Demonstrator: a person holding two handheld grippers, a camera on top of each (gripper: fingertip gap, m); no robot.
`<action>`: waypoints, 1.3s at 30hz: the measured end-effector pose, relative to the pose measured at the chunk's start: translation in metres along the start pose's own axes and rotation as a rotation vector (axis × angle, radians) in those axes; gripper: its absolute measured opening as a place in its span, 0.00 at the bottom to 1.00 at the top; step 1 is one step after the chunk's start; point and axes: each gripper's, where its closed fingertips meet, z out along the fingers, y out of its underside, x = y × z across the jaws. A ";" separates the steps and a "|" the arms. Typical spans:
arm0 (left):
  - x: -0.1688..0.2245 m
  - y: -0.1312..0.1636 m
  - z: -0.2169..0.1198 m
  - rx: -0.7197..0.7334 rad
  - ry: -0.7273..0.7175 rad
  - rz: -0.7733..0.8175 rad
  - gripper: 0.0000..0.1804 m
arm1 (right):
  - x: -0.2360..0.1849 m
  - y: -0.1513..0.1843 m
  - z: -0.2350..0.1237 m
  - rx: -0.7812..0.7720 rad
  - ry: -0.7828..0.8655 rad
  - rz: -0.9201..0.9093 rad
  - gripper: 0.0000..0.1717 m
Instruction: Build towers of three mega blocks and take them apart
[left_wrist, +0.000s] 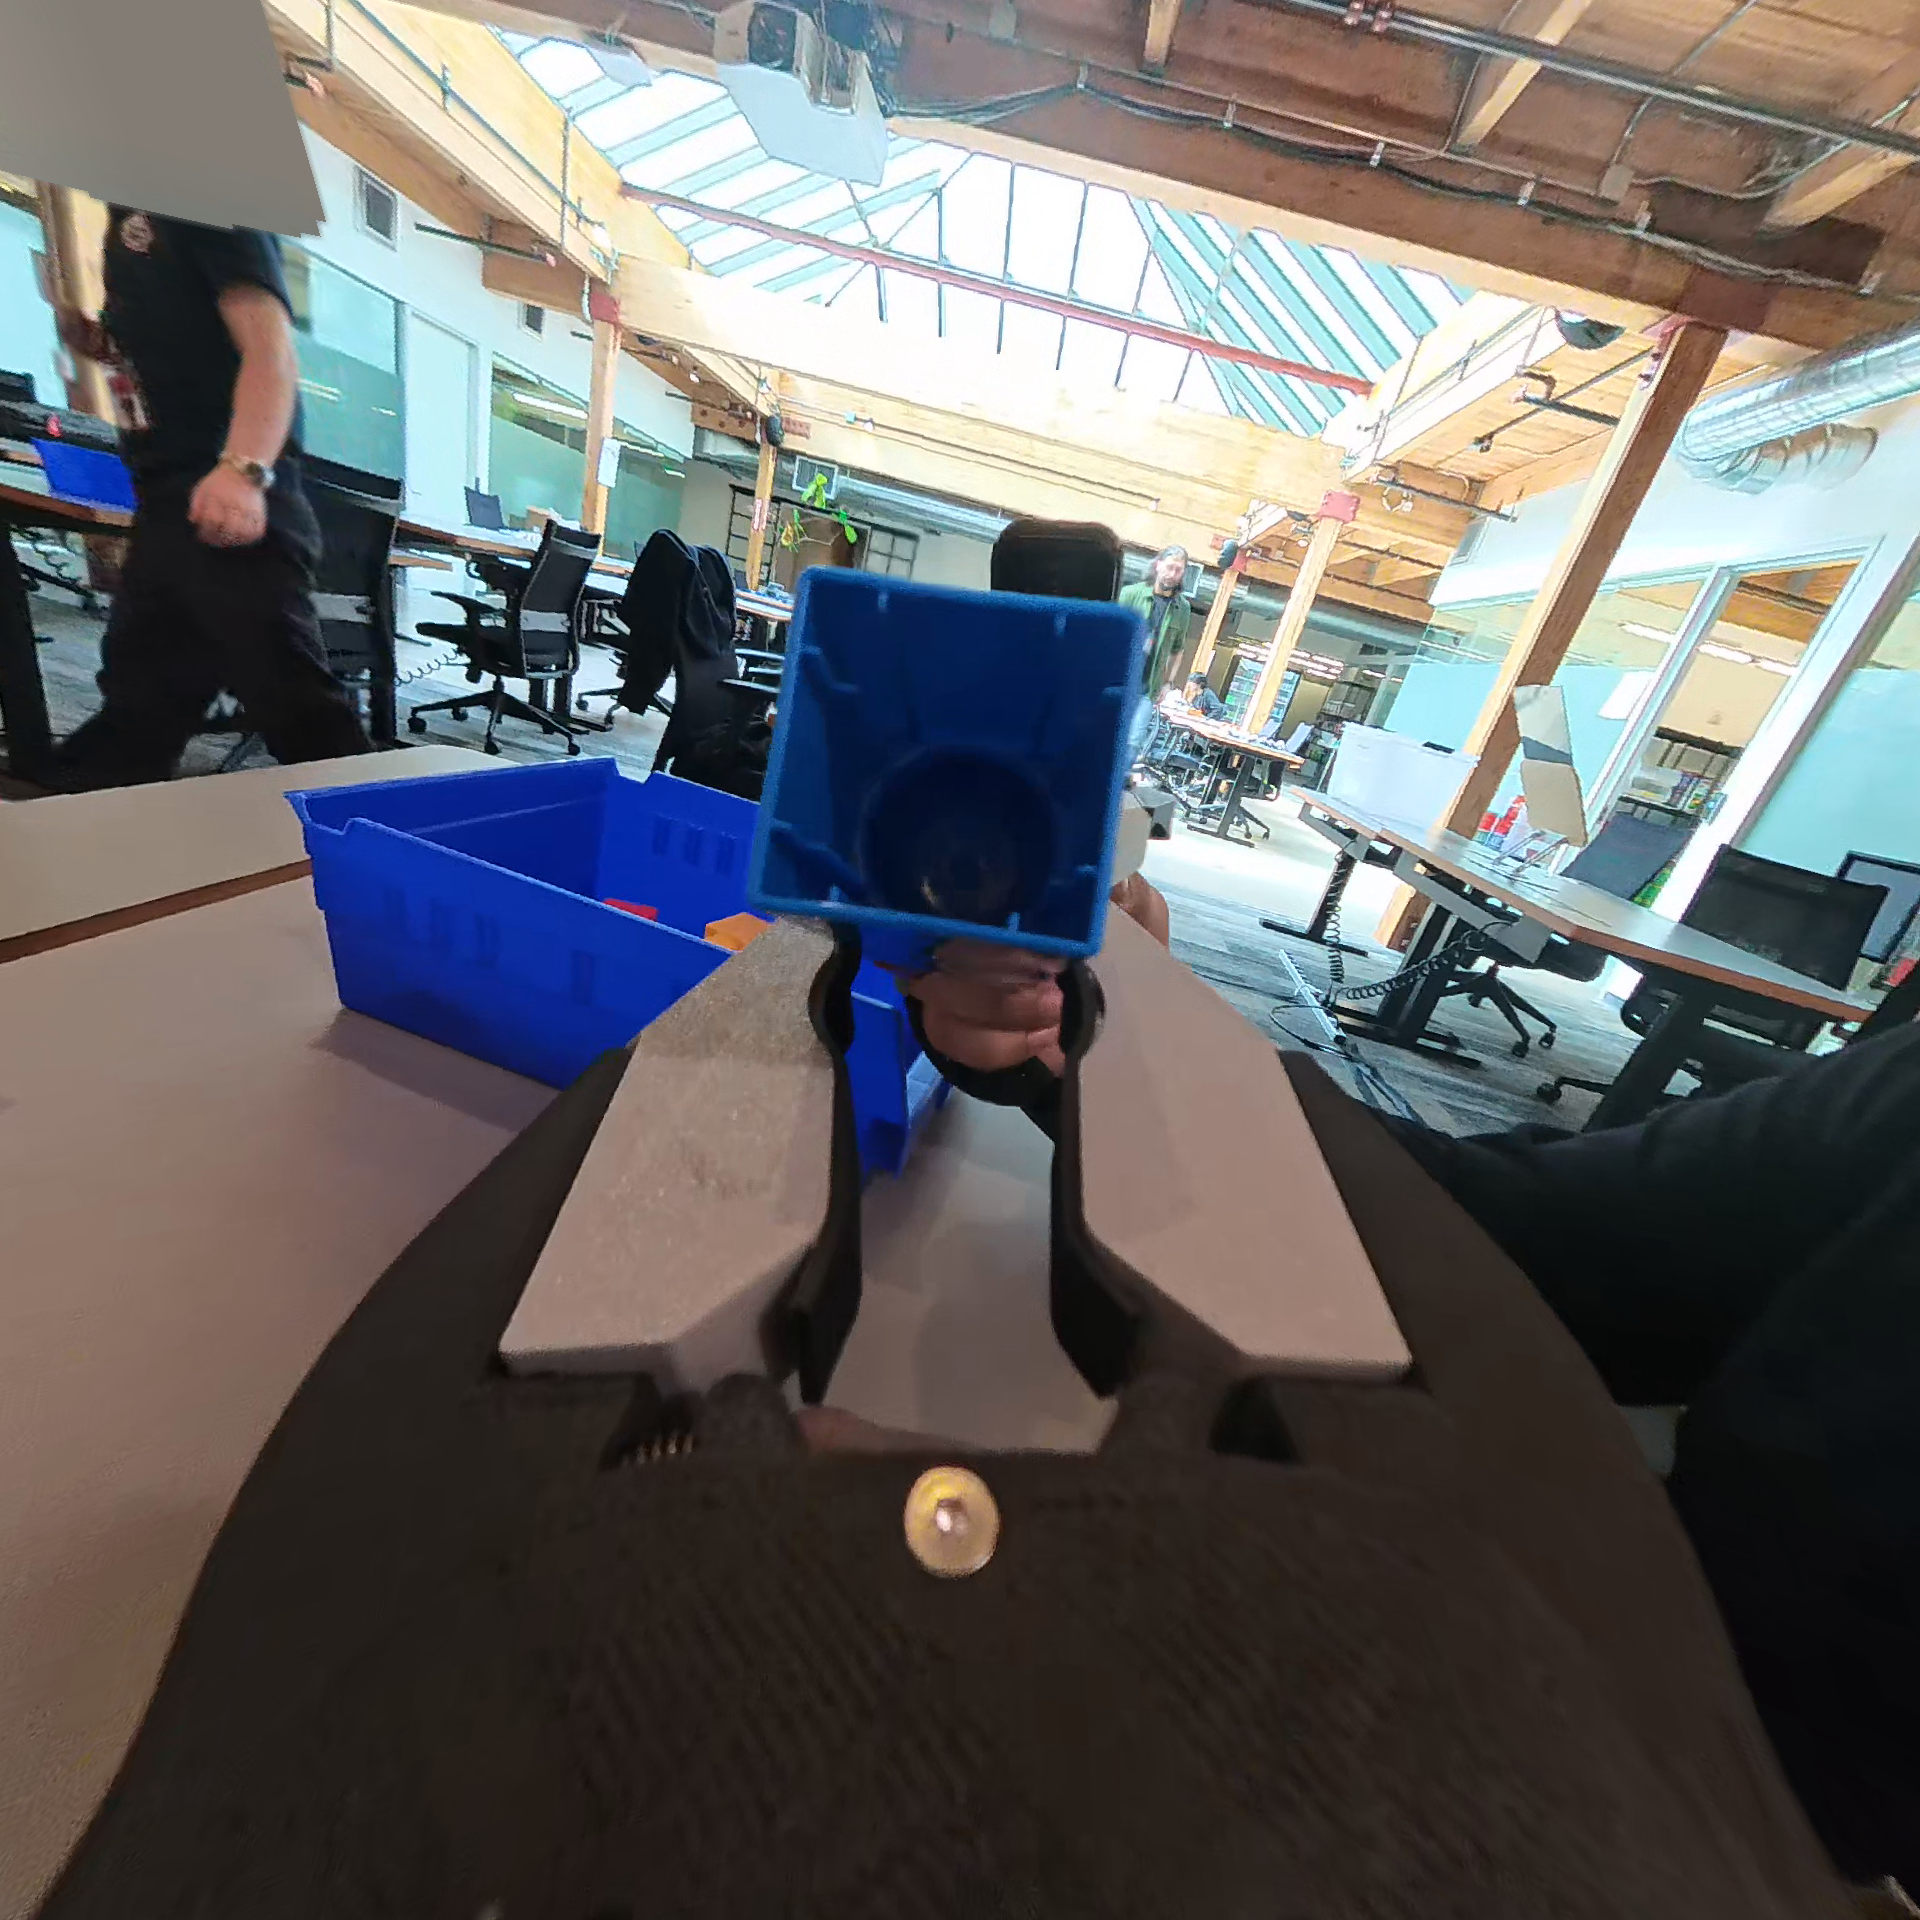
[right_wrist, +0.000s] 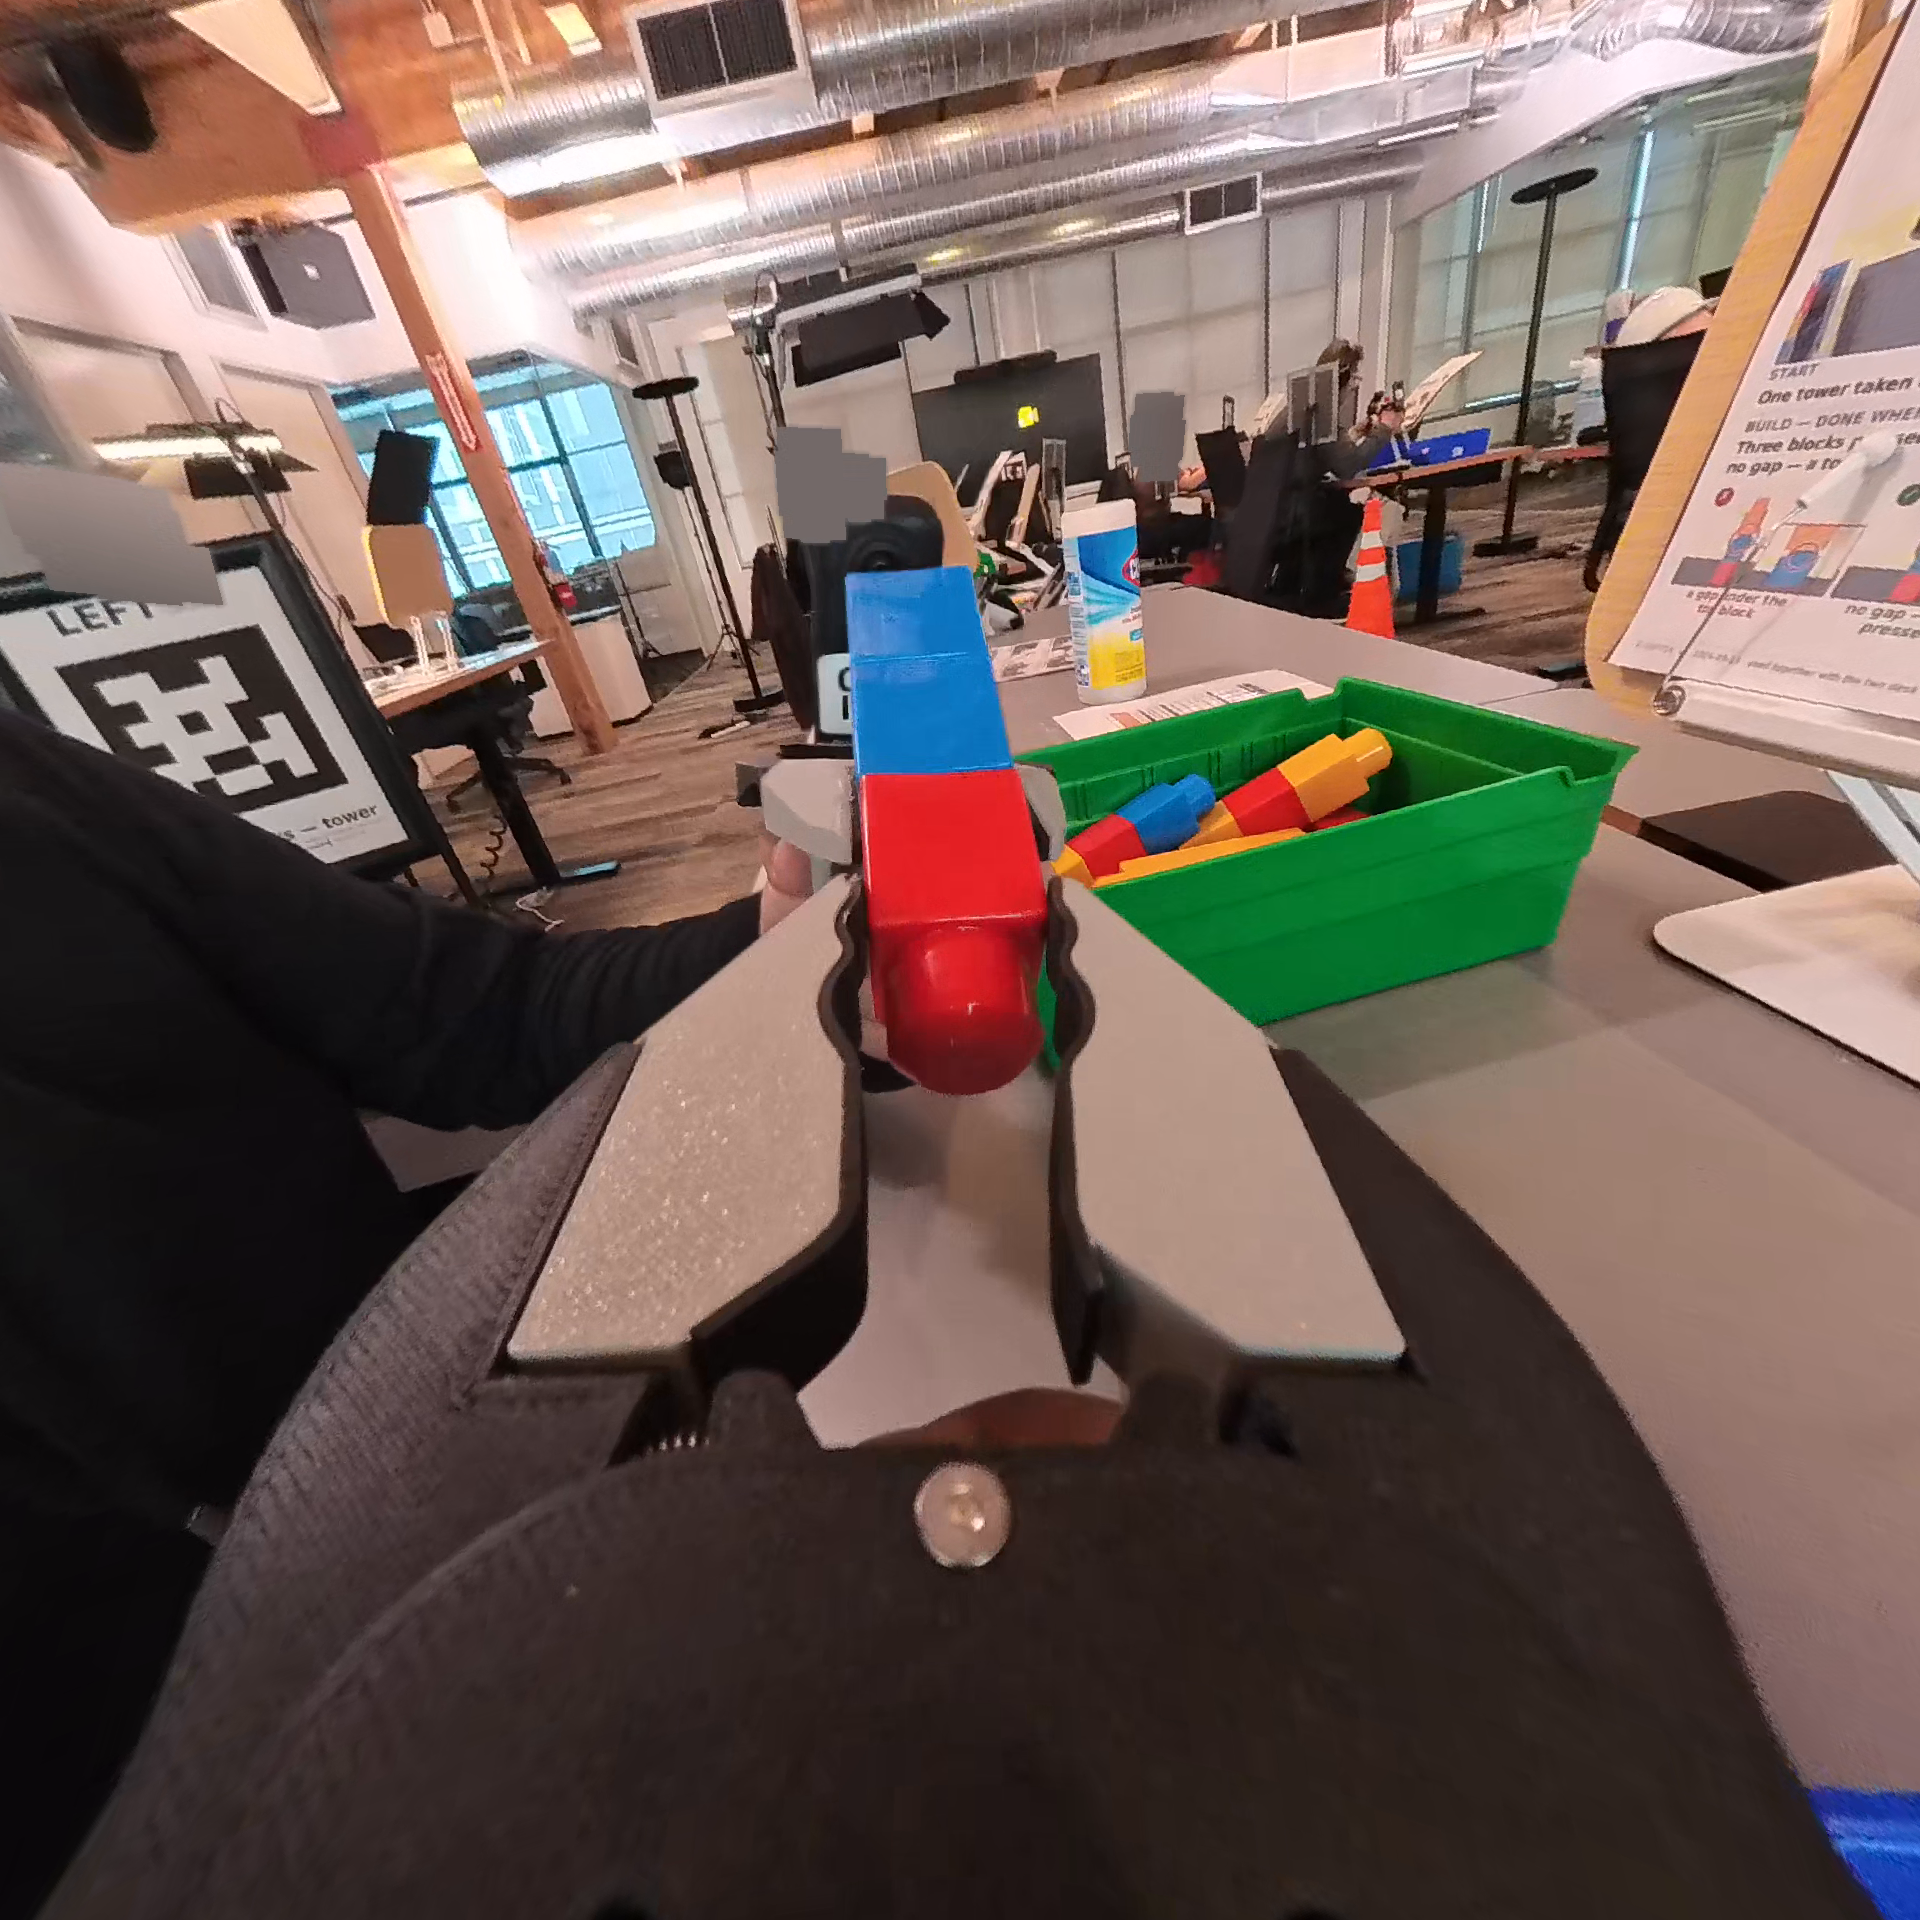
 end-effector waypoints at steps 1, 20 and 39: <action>0.000 0.000 0.000 0.001 -0.004 0.007 0.20 | 0.000 -0.001 0.000 0.008 -0.004 0.014 0.19; -0.018 -0.047 -0.049 0.073 -0.152 0.143 0.24 | 0.025 0.037 -0.017 -0.265 0.133 -0.012 0.19; -0.010 0.088 0.000 -0.508 -0.073 0.199 0.30 | -0.001 0.035 0.002 -0.234 0.009 -0.022 0.18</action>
